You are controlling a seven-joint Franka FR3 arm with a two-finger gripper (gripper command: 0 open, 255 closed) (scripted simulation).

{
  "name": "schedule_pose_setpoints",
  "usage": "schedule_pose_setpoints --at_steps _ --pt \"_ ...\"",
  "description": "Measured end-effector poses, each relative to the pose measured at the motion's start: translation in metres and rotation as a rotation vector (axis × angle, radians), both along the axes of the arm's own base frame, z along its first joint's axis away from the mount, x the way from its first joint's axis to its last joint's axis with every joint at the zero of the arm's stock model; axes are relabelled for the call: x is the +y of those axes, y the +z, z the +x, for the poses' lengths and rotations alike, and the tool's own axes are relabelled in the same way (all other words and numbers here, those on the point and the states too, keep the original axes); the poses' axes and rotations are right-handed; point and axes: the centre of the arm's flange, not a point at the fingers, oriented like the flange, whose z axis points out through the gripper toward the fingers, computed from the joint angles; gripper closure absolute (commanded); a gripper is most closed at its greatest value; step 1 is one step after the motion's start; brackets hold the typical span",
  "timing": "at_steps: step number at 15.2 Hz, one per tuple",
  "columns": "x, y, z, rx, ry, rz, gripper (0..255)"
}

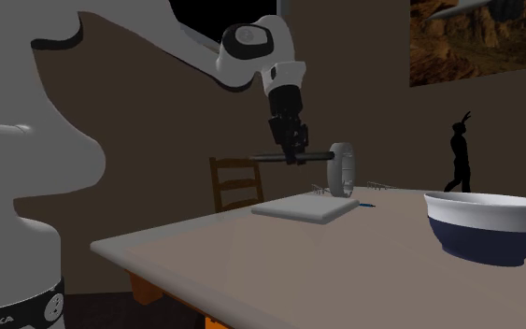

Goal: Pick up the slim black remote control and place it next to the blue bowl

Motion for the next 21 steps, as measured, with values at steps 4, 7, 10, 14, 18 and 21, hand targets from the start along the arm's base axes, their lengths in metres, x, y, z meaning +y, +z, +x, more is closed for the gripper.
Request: schedule_pose_setpoints --at_steps 4,7,10,14,18,21 --pt "-0.022 0.001 0.046 0.000 0.000 0.000 255" --pt "-0.038 0.000 0.082 0.001 0.001 0.000 255" --pt "-0.056 0.000 0.116 0.001 0.002 0.001 255" --pt "-0.064 -0.010 0.135 0.000 0.001 0.000 255" --pt "-0.062 -0.032 0.137 0.000 0.001 0.000 255" --pt "-0.063 -0.048 0.138 0.000 0.001 0.000 255"
